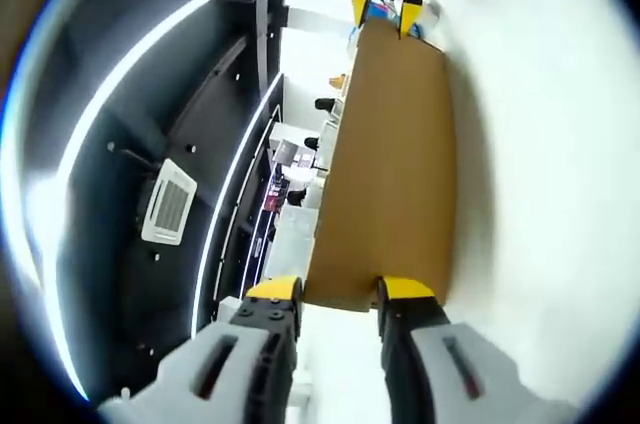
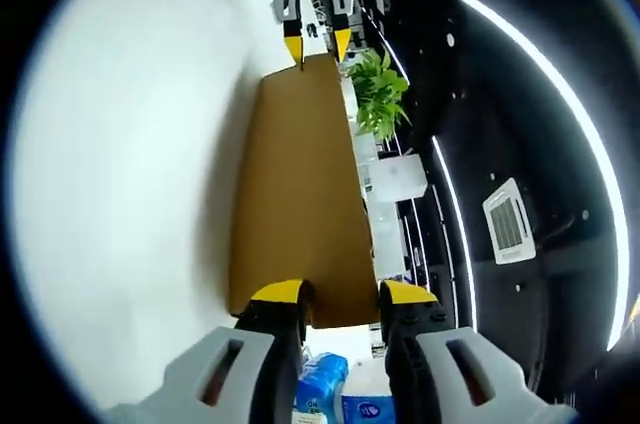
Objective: Operate the shoe box by opening the lid, removing the specified soft item, and placing it in the target area until the item is outside and the box remains undamaged.
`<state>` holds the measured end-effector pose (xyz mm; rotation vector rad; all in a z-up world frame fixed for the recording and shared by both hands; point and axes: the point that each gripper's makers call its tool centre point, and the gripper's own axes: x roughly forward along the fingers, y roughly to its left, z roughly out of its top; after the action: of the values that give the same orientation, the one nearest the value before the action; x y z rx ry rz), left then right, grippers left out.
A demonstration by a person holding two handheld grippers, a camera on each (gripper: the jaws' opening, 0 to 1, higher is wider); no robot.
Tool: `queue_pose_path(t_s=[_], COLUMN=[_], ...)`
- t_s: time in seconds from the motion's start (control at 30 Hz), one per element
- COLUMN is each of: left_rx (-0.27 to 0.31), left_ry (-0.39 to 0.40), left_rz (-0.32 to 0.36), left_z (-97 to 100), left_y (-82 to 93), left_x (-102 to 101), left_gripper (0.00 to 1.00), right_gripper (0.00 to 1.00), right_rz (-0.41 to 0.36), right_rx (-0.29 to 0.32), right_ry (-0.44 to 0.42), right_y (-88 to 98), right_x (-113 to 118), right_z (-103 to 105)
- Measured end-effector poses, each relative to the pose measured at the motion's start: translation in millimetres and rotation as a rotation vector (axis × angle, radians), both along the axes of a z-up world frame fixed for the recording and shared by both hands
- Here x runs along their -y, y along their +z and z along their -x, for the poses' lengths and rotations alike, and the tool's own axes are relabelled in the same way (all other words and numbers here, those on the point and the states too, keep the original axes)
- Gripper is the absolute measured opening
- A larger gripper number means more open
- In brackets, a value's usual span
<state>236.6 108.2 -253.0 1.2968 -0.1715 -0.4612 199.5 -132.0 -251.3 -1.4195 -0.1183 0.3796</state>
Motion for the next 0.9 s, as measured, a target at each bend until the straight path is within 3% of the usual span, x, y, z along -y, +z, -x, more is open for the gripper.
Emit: queue_pose_path(t_s=[0.9], left_rx=[0.007], left_ry=[0.015], left_rz=[-0.021], left_z=[0.4], left_y=[-7.5], left_x=[-0.9], left_gripper=[0.30], right_gripper=[0.28], right_rz=[0.033], right_rx=[0.001], right_ry=[-0.021], right_y=[-8.1], right_x=[2.3], right_z=[-1.0])
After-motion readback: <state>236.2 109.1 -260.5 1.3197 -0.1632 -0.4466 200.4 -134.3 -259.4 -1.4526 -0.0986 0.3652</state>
